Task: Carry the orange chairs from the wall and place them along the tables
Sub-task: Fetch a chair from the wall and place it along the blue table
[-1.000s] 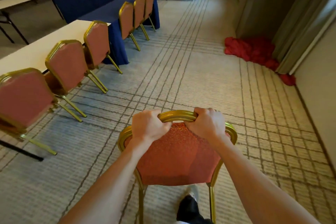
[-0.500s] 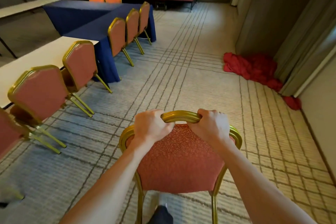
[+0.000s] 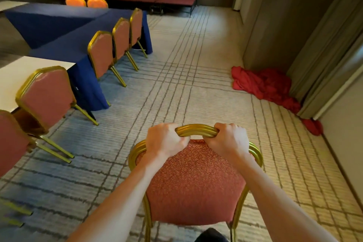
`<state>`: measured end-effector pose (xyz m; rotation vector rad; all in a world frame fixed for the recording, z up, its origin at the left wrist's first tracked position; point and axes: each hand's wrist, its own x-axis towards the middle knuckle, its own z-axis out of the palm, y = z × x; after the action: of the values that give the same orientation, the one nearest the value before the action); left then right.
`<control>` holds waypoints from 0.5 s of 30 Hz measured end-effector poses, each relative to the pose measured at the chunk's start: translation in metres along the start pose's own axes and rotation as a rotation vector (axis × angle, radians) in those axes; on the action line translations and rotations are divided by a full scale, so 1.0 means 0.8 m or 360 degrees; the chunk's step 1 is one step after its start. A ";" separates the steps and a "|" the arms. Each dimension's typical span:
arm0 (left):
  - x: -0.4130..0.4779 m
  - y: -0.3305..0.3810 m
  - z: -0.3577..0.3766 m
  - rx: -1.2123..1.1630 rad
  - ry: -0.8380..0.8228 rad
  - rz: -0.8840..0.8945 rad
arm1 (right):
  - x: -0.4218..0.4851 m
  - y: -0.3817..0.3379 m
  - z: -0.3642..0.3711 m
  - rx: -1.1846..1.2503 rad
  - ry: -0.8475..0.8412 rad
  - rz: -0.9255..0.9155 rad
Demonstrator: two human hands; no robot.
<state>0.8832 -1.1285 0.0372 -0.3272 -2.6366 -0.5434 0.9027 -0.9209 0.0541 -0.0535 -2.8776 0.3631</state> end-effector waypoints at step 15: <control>0.388 -0.052 0.201 0.0118 0.0071 0.0073 | 0.425 0.093 0.095 0.0039 -0.0108 -0.0052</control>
<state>0.5392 -1.0547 0.0302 -0.3478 -2.5921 -0.4316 0.5547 -0.8447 0.0430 0.0109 -2.9367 0.4013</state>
